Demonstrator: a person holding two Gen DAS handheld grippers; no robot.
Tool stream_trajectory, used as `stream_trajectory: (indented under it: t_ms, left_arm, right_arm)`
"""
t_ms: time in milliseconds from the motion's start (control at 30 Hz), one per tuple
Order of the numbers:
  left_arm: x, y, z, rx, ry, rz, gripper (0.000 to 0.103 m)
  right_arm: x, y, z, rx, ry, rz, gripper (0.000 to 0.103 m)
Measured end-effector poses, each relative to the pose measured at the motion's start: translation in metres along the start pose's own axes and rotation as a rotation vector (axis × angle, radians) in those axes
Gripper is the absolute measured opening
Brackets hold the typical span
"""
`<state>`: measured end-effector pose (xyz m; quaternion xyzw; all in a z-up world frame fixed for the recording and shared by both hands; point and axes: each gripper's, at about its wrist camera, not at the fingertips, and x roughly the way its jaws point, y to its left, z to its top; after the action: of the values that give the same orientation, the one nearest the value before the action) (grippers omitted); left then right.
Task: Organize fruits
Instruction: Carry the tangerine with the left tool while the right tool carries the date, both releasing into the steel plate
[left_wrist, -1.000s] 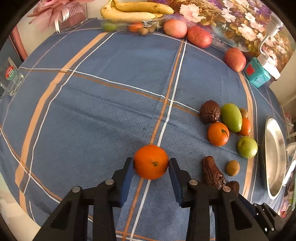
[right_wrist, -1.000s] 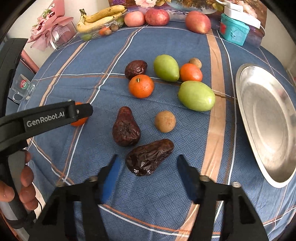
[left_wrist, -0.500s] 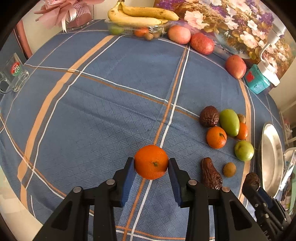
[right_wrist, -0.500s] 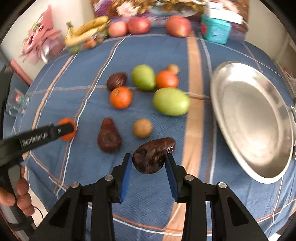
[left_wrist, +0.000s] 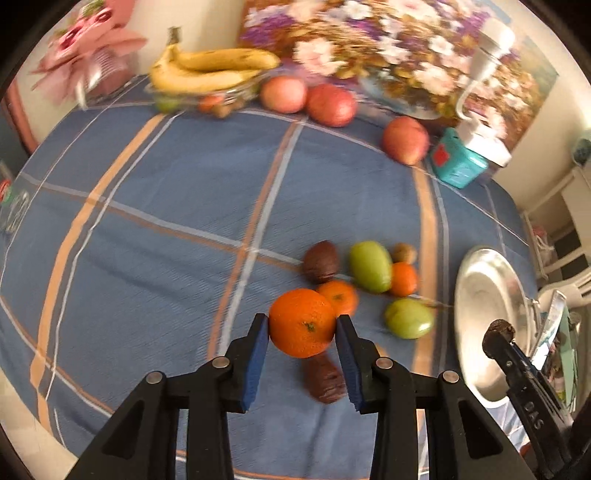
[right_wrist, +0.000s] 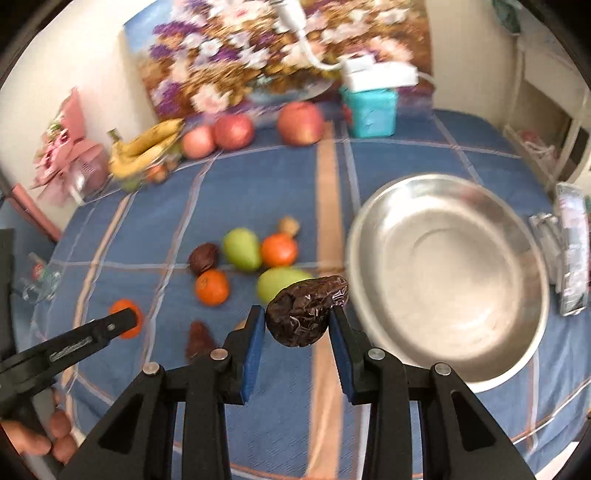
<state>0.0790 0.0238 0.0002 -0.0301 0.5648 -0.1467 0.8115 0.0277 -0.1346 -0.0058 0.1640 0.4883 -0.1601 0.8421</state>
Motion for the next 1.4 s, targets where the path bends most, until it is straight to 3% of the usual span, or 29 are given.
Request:
stream_trajectory:
  t_ms: [300, 667, 1000, 1400]
  left_arm:
    - [0.019, -0.091, 0.014, 0.142, 0.032, -0.077, 0.040]
    - [0.052, -0.172, 0.009, 0.276, 0.056, -0.123, 0.040]
    - [0.061, -0.188, 0.007, 0.309, 0.062, -0.146, 0.041]
    - [0.052, -0.178, 0.007, 0.284, 0.061, -0.181, 0.042]
  right_arm:
    - [0.005, -0.064, 0.019, 0.195, 0.009, -0.139, 0.037]
    - [0.008, -0.126, 0.023, 0.378, 0.033, -0.201, 0.037]
    - [0.006, -0.150, 0.031, 0.438, 0.021, -0.228, 0.038]
    - [0.006, -0.148, 0.033, 0.422, 0.031, -0.224, 0.039]
